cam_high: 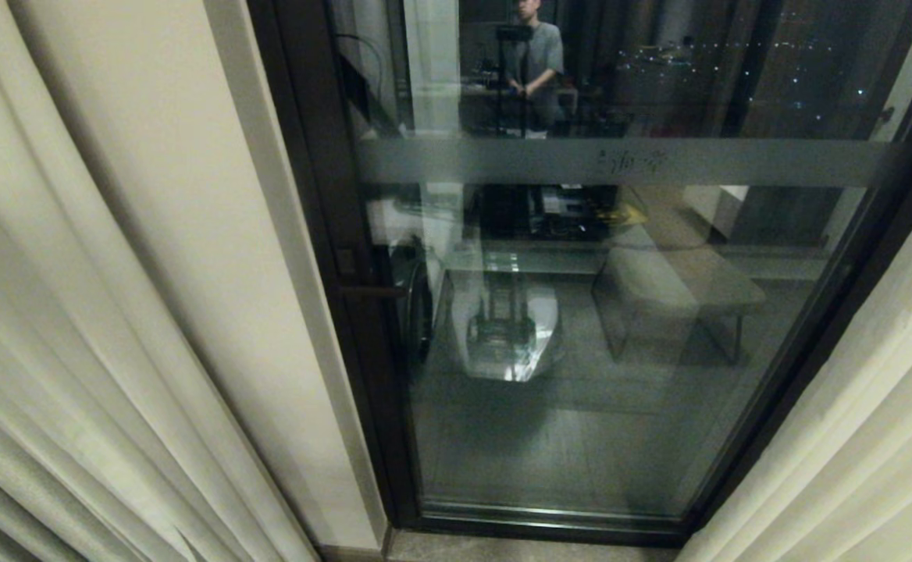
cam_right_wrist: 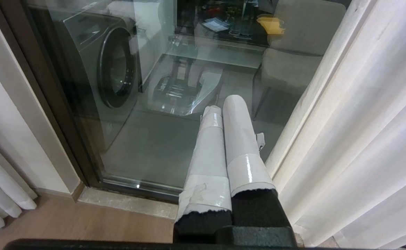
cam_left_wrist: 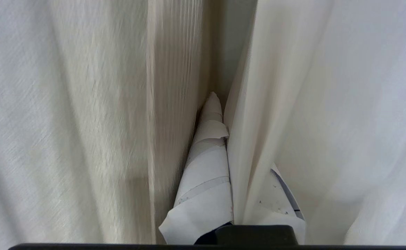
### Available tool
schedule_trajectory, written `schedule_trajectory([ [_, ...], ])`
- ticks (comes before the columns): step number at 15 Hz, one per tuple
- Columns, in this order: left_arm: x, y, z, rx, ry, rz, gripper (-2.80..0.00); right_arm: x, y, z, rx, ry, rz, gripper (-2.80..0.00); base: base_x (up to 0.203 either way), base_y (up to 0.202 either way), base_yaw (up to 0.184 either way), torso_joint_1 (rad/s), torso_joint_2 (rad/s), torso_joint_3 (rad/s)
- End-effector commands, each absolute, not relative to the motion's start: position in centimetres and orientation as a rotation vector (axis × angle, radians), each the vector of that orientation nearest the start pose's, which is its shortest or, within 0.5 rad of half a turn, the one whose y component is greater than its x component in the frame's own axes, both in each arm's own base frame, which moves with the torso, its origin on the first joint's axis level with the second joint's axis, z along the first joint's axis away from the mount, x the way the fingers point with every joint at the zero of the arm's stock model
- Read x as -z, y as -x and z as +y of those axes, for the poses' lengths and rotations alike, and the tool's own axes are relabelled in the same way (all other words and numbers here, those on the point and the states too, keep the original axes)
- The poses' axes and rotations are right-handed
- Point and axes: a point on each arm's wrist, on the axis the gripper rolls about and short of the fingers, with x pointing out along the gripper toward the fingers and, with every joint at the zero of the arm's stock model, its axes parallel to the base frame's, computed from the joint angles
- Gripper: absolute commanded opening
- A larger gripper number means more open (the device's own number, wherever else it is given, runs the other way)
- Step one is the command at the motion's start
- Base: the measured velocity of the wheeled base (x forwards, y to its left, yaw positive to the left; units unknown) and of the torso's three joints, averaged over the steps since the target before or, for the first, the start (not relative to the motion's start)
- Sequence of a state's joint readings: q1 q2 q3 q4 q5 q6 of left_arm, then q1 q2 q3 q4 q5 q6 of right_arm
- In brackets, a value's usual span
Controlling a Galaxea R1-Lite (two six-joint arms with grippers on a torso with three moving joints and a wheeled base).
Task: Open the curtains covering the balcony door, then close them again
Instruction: Pull the inner curtains open on both sides
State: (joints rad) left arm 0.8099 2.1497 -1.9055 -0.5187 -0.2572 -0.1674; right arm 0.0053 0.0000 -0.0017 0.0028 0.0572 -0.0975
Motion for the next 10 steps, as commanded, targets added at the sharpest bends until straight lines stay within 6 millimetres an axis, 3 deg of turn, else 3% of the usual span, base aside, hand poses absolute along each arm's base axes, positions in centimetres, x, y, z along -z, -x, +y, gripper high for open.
schedule_trajectory([
  [1,-29.6,-31.1,33.7,-0.556,0.034,-0.259,-2.8,-7.6,2.3,0.1,-0.065,0.098,0.0,-2.8,0.0,0.0,0.0,0.0,0.0,0.0],
  [5,-30.7,-31.3,32.6,-0.534,0.026,-0.278,-2.8,-7.6,2.3,0.1,-0.065,0.098,0.0,-2.8,0.0,0.0,0.0,0.0,0.0,0.0],
  [10,-33.9,-32.5,27.9,-0.432,0.004,-0.337,-2.8,-7.6,2.3,0.1,-0.065,0.098,0.0,-2.8,0.0,0.0,0.0,0.0,0.0,0.0],
])
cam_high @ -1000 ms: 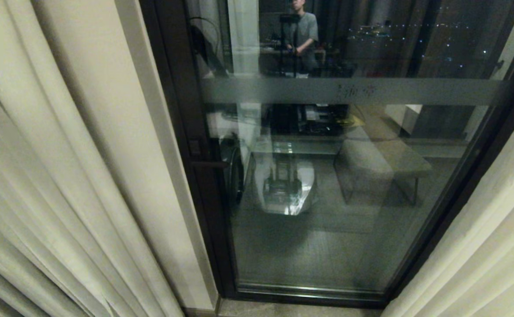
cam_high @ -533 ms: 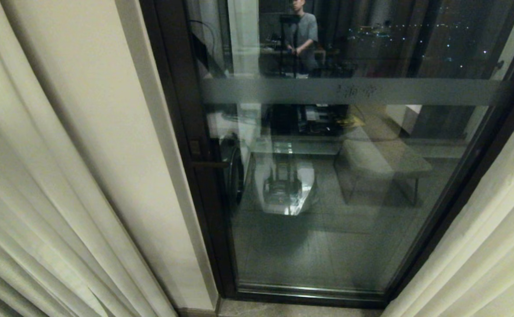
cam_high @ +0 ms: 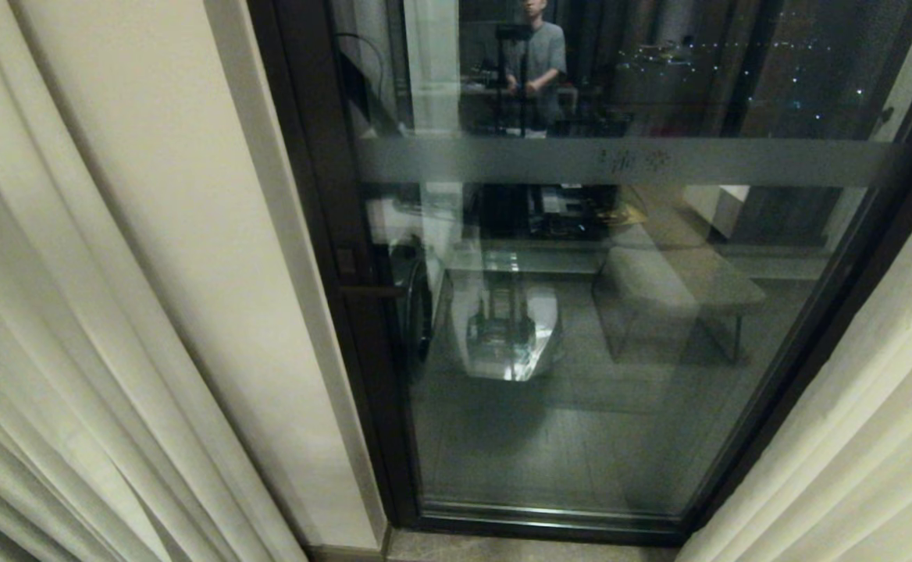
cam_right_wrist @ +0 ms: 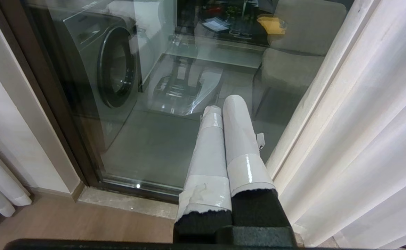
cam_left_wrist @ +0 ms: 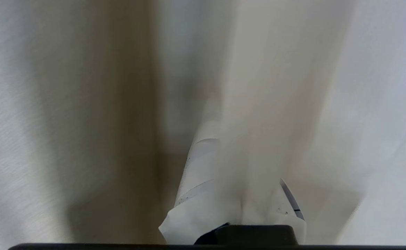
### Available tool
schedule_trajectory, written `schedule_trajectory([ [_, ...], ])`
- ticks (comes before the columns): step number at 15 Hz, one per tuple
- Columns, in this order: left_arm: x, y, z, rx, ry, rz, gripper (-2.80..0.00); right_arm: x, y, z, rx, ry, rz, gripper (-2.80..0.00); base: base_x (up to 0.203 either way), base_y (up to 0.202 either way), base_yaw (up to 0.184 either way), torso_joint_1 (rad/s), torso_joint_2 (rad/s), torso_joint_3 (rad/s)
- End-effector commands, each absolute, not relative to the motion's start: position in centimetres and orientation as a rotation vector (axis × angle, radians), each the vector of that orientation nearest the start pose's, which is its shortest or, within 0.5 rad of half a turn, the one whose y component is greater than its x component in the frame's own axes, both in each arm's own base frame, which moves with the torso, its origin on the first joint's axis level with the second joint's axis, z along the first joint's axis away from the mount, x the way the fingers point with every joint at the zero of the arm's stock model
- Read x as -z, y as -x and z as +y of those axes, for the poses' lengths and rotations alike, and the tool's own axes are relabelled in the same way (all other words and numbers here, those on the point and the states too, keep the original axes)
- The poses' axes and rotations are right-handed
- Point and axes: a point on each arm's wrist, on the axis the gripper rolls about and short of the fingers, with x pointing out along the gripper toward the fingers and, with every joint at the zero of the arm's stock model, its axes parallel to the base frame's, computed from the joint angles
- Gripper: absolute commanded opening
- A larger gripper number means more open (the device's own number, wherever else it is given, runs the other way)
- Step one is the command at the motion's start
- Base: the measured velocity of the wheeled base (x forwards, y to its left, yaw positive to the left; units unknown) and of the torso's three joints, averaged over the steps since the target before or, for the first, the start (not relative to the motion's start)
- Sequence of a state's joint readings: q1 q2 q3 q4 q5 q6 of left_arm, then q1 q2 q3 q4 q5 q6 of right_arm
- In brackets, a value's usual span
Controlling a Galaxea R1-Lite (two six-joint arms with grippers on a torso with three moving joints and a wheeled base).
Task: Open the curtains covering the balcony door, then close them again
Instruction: Pull the inner curtains open on both sides
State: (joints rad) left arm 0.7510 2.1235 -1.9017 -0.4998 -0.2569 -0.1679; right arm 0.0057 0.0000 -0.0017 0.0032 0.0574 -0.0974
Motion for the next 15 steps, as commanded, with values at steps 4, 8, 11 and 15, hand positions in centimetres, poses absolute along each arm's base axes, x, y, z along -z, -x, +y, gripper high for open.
schedule_trajectory([
  [4,-36.0,-32.5,25.1,-0.379,-0.011,-0.376,-2.8,-7.6,2.3,0.1,-0.065,0.098,0.0,-2.8,0.0,0.0,0.0,0.0,0.0,0.0],
  [8,-36.5,-33.3,23.1,-0.322,-0.007,-0.385,-2.8,-7.6,2.3,0.1,-0.065,0.098,0.0,-2.8,0.0,0.0,0.0,0.0,0.0,0.0],
  [11,-36.6,-33.4,22.8,-0.314,-0.007,-0.389,-2.8,-7.6,2.3,0.1,-0.065,0.098,0.0,-2.8,0.0,0.0,0.0,0.0,0.0,0.0],
  [15,-36.7,-33.4,22.5,-0.309,-0.009,-0.391,0.0,-7.6,2.3,0.1,-0.065,0.098,0.0,-2.8,0.0,0.0,0.0,0.0,0.0,0.0],
])
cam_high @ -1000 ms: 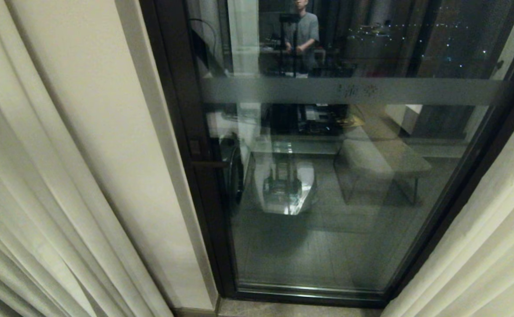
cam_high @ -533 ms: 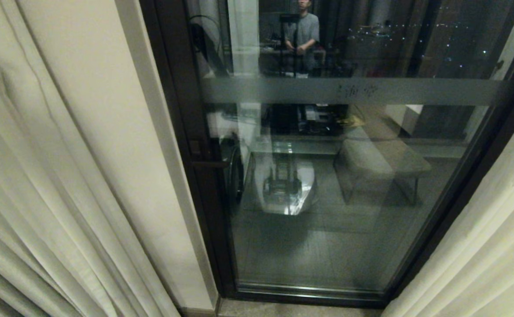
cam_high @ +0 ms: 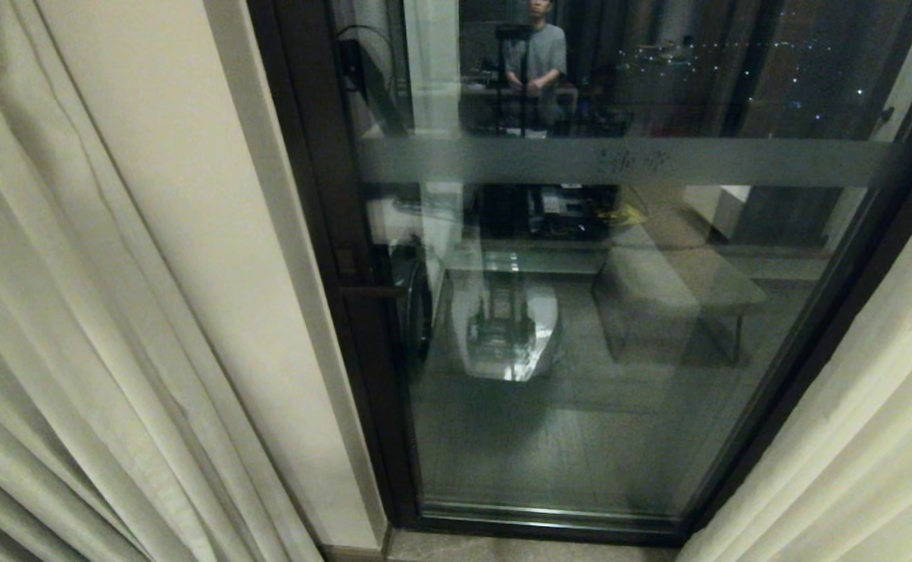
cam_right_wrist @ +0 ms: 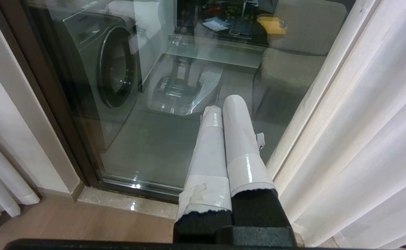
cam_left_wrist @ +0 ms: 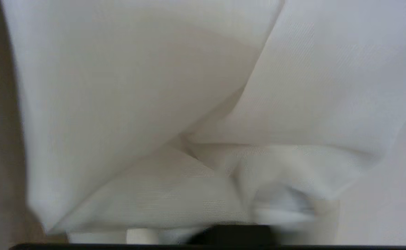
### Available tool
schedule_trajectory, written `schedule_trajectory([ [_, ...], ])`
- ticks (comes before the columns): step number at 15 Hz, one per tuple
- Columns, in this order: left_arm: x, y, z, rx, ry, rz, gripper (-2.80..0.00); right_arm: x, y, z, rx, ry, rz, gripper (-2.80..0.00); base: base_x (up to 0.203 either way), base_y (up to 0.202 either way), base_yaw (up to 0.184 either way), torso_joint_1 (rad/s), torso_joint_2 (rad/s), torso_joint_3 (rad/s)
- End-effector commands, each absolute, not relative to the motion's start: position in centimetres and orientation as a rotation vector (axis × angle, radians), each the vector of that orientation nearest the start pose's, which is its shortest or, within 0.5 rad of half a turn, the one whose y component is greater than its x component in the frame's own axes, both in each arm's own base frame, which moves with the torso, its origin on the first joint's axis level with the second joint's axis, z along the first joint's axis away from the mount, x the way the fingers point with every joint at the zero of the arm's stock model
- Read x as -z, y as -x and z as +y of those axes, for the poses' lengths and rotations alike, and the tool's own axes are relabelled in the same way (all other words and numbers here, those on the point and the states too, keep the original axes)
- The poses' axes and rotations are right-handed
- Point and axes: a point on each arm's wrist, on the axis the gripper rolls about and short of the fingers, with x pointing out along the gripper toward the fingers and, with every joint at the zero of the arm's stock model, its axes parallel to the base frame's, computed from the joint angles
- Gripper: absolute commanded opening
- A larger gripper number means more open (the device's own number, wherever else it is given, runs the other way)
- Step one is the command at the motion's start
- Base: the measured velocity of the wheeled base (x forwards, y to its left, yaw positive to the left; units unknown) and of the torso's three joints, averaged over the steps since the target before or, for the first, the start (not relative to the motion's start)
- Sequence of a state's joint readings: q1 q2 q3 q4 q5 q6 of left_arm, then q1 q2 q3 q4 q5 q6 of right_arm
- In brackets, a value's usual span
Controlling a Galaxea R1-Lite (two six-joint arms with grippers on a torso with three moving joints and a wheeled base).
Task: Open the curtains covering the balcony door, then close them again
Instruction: Pull the inner curtains open on both sides
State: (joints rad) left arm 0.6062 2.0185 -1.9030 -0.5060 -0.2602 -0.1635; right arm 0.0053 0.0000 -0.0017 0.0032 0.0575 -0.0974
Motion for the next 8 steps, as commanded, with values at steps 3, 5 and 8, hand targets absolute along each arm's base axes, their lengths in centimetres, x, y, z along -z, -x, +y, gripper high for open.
schedule_trajectory([
  [3,-37.2,-33.1,22.3,-0.308,-0.013,-0.401,0.0,-7.6,2.3,0.1,-0.065,0.098,0.0,-2.8,0.0,0.0,0.0,0.0,0.0,0.0],
  [5,-37.7,-32.6,21.9,-0.309,-0.017,-0.409,0.0,-7.6,2.3,0.1,-0.065,0.098,0.0,-2.8,0.0,0.0,0.0,0.0,0.0,0.0],
  [8,-38.3,-31.3,21.2,-0.312,-0.016,-0.411,0.0,-7.6,2.3,0.1,-0.065,0.098,0.0,-2.8,0.0,0.0,0.0,0.0,0.0,0.0],
])
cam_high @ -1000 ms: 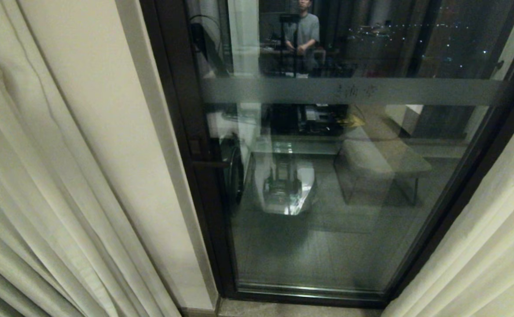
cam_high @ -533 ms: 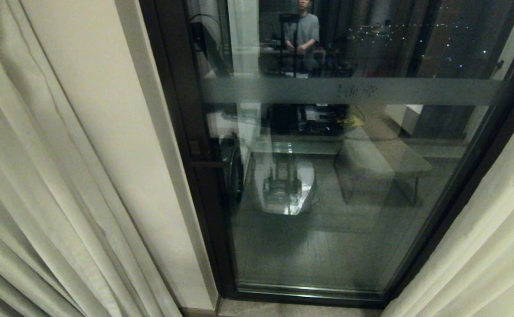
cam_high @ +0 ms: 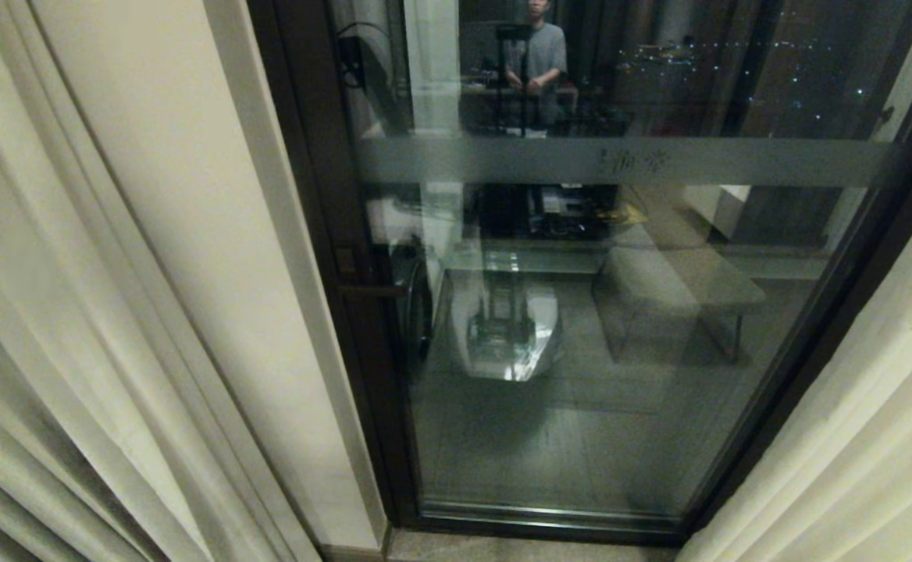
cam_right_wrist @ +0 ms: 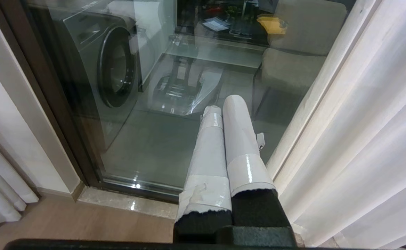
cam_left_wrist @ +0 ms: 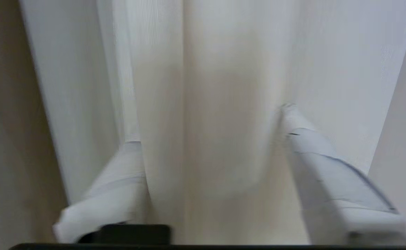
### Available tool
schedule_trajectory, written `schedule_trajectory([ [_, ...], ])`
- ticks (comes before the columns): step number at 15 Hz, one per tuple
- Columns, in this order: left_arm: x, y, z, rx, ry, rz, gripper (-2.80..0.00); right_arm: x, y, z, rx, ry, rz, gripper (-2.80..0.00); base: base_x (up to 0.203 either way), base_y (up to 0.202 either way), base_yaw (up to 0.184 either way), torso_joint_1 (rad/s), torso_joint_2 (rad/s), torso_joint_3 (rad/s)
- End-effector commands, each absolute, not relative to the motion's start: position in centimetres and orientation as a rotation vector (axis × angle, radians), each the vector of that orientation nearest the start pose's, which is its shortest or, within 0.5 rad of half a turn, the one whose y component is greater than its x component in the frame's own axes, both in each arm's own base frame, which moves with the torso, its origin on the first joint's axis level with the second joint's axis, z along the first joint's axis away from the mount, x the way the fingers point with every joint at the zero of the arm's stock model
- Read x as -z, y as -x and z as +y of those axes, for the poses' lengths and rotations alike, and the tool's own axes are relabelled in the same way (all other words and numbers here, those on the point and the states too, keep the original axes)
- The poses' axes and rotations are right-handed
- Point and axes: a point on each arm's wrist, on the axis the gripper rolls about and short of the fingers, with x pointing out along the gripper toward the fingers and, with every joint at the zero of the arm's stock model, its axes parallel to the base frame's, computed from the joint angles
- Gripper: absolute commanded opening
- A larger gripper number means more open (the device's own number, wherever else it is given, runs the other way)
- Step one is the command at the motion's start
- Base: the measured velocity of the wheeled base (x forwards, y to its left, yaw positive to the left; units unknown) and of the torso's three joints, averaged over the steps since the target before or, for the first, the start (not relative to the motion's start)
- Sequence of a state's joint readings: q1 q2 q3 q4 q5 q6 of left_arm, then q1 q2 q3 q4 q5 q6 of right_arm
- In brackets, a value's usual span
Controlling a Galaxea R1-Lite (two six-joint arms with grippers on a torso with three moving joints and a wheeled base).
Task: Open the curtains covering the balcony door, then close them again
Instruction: Pull the inner curtains open on both sides
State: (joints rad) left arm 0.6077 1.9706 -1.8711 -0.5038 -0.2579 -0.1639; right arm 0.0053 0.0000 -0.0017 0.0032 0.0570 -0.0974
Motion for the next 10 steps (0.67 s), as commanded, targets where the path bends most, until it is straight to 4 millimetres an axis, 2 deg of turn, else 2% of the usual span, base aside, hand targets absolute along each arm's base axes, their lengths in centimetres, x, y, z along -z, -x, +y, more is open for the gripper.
schedule_trajectory([
  [1,-38.5,-30.6,20.7,-0.313,-0.013,-0.406,0.0,-7.6,2.3,0.1,-0.065,0.098,0.0,-2.8,0.0,0.0,0.0,0.0,0.0,0.0],
  [3,-38.4,-29.0,19.7,-0.317,-0.001,-0.381,0.0,-7.6,2.3,0.1,-0.065,0.098,0.0,-2.8,0.0,0.0,0.0,0.0,0.0,0.0],
  [6,-37.8,-25.4,17.2,-0.324,0.02,-0.336,0.0,-7.6,2.3,0.1,-0.065,0.098,0.0,-2.8,0.0,0.0,0.0,0.0,0.0,0.0],
  [10,-35.6,-20.5,13.8,-0.34,0.052,-0.27,0.0,-7.6,2.3,0.1,-0.065,0.098,0.0,-2.8,0.0,0.0,0.0,0.0,0.0,0.0],
])
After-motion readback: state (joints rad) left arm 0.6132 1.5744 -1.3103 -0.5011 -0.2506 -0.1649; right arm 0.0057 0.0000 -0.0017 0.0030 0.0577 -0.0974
